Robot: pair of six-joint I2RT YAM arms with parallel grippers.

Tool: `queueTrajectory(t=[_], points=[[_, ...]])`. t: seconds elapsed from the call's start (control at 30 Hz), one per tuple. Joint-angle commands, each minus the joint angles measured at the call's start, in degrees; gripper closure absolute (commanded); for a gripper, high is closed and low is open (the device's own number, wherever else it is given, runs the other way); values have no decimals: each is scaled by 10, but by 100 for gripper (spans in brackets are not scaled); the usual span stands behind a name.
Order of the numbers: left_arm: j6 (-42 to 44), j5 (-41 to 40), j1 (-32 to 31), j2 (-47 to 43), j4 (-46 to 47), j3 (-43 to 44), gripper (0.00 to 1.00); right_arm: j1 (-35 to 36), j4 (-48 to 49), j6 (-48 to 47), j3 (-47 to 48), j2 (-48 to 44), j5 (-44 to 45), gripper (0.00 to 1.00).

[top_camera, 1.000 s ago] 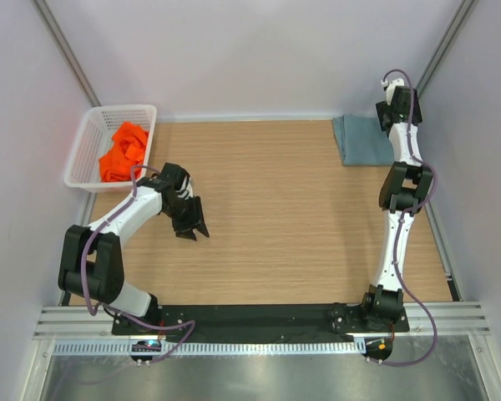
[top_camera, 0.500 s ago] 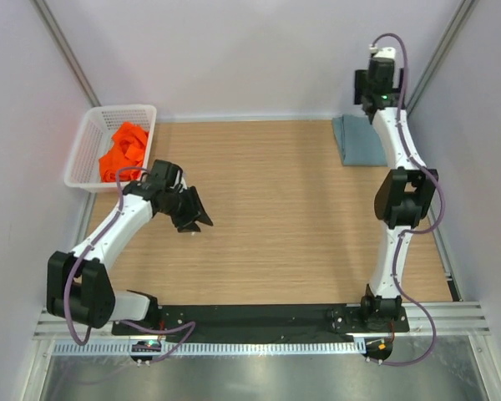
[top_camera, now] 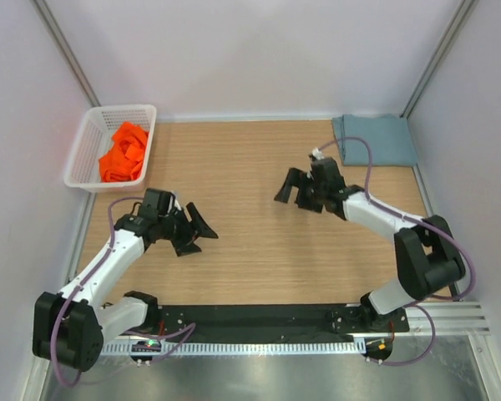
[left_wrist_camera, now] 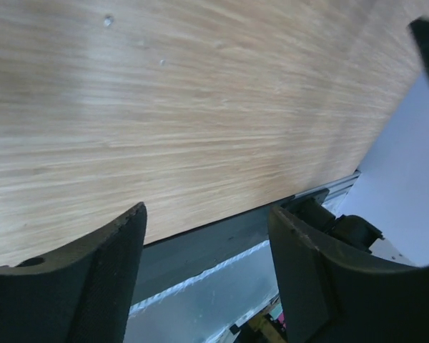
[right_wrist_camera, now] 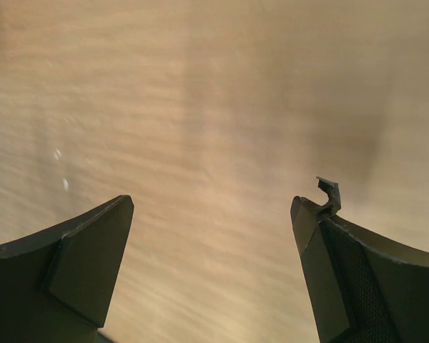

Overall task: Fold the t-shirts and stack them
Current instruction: Neatly place the folded tshirt to the corner

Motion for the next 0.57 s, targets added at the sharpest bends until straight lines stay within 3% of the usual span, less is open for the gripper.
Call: queueTrajectory(t=[0.0, 0.23, 0.53], points=[[-31, 9, -3, -33, 43, -43, 28, -10, 119, 138, -133, -113, -63, 0], [-67, -19, -6, -140, 119, -134, 15, -11, -27, 145, -271, -286, -36, 0], [-160, 9, -7, -432, 213, -298, 12, -10, -99, 224, -459, -614, -50, 0]])
